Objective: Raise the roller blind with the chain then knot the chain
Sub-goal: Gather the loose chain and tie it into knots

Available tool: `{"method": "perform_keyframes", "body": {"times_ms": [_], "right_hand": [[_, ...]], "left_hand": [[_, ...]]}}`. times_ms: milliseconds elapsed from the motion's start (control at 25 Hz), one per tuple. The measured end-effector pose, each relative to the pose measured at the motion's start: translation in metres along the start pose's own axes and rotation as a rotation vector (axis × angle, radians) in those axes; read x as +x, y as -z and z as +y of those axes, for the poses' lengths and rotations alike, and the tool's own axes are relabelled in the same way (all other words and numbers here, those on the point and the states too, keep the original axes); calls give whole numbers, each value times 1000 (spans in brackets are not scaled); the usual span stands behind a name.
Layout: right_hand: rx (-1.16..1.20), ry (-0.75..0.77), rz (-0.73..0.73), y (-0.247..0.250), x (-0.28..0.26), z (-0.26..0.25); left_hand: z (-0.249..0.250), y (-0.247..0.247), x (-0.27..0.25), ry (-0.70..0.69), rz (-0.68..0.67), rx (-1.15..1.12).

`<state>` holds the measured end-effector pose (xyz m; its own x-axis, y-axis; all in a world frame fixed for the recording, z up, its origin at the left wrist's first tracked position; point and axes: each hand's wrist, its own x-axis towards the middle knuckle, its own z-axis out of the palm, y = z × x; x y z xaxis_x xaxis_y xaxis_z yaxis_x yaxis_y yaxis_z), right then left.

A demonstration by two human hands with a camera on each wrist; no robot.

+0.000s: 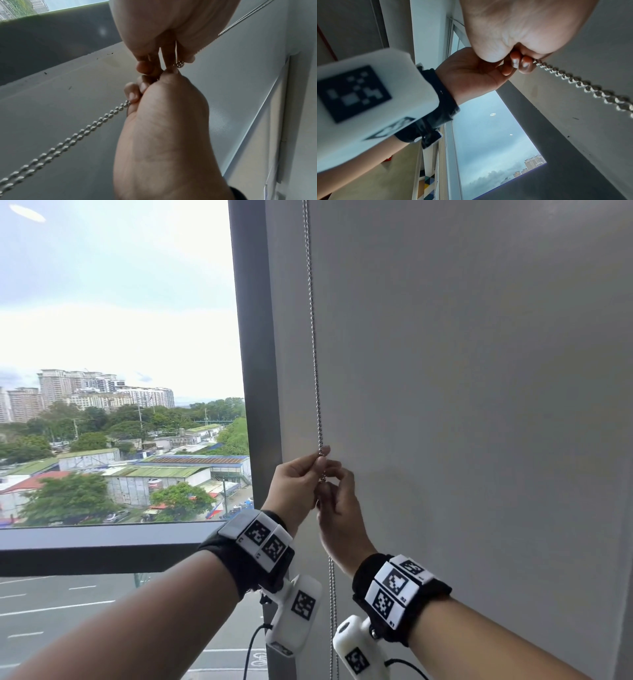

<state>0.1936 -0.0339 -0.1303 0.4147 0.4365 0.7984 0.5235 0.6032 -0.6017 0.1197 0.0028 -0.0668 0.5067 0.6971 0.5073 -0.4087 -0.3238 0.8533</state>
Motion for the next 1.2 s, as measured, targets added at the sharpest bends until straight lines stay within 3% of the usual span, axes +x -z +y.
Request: {"method": "perform_keyframes", "body": {"times_ms": [320, 520, 640, 760, 920, 1080, 1200], "right_hand": [[-115, -106, -73, 16, -23, -3], [-91, -541, -286, 48, -39, -13], [-5, -766, -259, 69, -28, -39], [169, -881, -212, 77, 5, -78], [272, -862, -247, 62, 53, -137], [173, -782, -327, 47, 68, -181], [20, -658, -360, 43, 67, -194]], "left_hand": [[14, -3, -21, -5, -18, -51], [29, -3, -38, 72, -32, -175], [41, 6, -48, 114, -82, -167], [52, 11, -56, 129, -137, -121], [64, 4, -63, 124, -190, -49], [75, 0, -68, 99, -210, 21], [79, -1, -71, 87, -133, 73]]}}
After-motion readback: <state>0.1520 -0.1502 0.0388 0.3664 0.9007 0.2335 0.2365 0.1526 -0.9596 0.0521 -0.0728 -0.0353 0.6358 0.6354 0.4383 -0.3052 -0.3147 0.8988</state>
